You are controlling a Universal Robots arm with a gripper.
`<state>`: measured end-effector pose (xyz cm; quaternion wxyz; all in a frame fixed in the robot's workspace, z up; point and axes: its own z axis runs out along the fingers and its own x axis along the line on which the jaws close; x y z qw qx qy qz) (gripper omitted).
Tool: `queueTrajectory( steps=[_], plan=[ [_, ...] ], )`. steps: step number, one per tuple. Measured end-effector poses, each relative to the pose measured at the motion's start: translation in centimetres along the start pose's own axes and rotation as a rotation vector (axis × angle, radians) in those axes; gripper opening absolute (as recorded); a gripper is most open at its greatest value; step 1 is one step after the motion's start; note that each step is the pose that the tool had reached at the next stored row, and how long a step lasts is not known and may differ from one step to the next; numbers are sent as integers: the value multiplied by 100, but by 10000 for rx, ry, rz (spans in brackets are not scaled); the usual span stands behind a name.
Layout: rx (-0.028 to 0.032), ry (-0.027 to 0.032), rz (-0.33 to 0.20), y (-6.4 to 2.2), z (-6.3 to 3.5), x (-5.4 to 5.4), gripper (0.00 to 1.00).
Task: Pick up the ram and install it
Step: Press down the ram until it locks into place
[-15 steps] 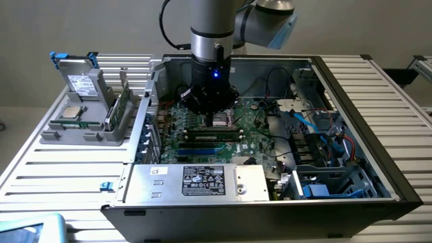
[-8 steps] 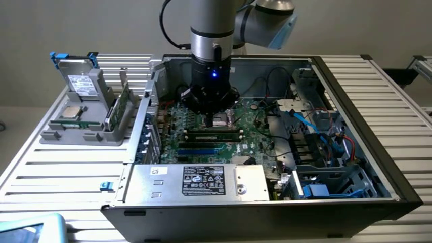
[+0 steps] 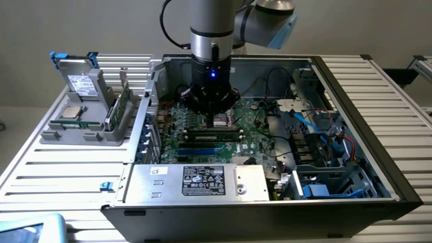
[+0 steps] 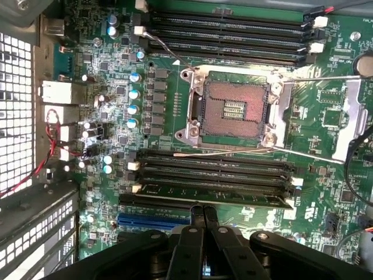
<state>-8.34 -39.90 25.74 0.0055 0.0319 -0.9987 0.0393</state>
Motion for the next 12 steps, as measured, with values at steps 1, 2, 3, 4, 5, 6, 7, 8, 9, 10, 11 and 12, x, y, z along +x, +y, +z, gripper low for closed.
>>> queueTrajectory(
  steps=[1,2,3,4,5,6,7,8,9,10,11,12],
  plan=[
    [3,-21,99,0,0,0,11],
    [5,-37,198,0,0,0,11],
    [6,-45,293,0,0,-1,11],
    [8,-54,389,0,0,0,11],
    [10,-56,454,0,0,0,11],
    [14,-55,507,-1,-1,-2,11],
    [21,-53,521,-1,-1,-4,11],
    [22,-48,521,-1,-1,-4,11],
    [20,-48,519,0,0,-5,11],
    [20,-48,519,-1,0,-5,11],
    [20,-48,520,-1,0,-5,11],
    [20,-48,519,-1,0,-5,11]
  ],
)
